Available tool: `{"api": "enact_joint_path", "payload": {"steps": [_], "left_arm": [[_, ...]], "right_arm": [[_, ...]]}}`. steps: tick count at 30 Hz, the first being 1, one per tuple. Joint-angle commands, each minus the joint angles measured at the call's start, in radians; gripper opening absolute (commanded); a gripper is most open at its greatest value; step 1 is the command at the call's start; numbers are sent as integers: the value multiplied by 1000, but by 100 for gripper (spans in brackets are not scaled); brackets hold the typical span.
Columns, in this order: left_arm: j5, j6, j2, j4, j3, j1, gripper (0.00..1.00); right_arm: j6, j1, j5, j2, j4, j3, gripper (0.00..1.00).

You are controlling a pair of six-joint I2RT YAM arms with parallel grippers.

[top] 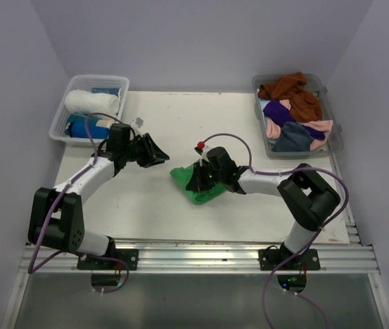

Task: Roll the towels
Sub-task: Roll the towel

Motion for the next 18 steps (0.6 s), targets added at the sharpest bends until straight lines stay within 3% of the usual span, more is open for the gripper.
{"api": "enact_joint_path", "payload": {"steps": [1,10,18], "left_arm": [[30,43,-32,-14,-43,5,36],[61,11,-43,79,-154,-39,35],[64,-21,49,148,-133,-119,29]], "right_arm": [[131,-45,-250,48,104,-7,0],[341,-140,-419,140,300,-67,0],[452,-186,-444,173,451,-154,0]]}}
